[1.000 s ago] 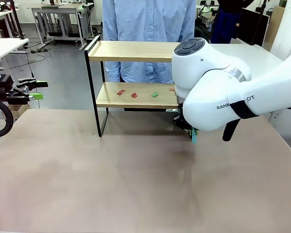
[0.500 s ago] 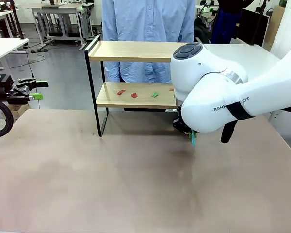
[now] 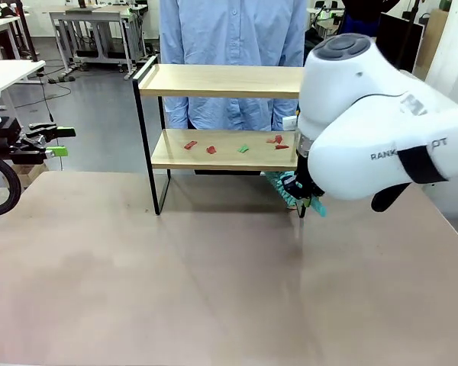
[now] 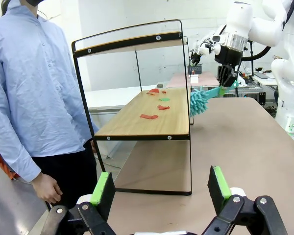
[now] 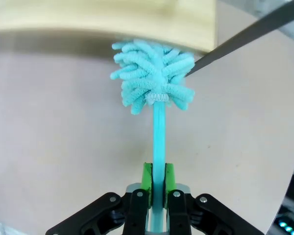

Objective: Clean the shelf.
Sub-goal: Clean the specific section of the Shelf indicated by the human with the Duster.

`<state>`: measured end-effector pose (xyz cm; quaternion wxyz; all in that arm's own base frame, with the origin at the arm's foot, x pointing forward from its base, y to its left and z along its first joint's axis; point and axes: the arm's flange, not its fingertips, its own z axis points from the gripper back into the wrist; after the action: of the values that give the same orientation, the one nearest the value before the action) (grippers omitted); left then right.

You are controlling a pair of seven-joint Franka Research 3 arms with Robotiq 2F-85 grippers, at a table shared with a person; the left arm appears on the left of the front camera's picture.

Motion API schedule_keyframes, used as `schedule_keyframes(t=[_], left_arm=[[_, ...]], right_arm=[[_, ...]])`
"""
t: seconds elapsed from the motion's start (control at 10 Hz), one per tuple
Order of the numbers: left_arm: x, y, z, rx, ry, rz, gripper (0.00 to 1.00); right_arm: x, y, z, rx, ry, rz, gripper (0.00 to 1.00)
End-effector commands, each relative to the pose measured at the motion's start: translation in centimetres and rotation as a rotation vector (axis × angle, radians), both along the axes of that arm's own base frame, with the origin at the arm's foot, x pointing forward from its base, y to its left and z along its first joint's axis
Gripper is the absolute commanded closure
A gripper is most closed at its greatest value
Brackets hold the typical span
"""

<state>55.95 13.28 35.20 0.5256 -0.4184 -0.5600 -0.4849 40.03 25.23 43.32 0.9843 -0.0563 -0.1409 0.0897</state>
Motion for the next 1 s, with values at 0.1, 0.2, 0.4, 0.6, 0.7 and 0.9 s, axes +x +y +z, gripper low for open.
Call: schedule_keyframes(t=[0.1,0.2,0.4,0.6,0.7,0.9], left_arm=[[-0.2,-0.1,0.3,-0.002,-0.013,0.001,0.0],[-0.2,-0.1,0.3,-0.002,-0.013,0.001,0.0],[-0.2,-0.1,0.3,-0.002,-0.013,0.001,0.0],[-0.2,-0.1,0.3,-0.002,-0.013,0.001,0.0],[-0.2,-0.1,0.3,-0.002,-0.013,0.001,0.0],[-0.2,-0.1,0.3,-0.002,-0.013,0.001,0.0]], right_arm=[[-1.2,-2.4,2.2,0.068,0.113,0.221,0.87],[-1.5,-2.8,2.7,0.083,0.139,0.294,0.87],[-2.1,-3.1,3.5,0.104,0.194,0.455,0.87],[-3.0,-3.6,4.3,0.089,0.2,0.612,0.87],[-3.7,-4.2,5.1,0.087,0.212,0.658,0.87],[-5.6,-5.5,7.3,0.073,0.252,0.717,0.87]])
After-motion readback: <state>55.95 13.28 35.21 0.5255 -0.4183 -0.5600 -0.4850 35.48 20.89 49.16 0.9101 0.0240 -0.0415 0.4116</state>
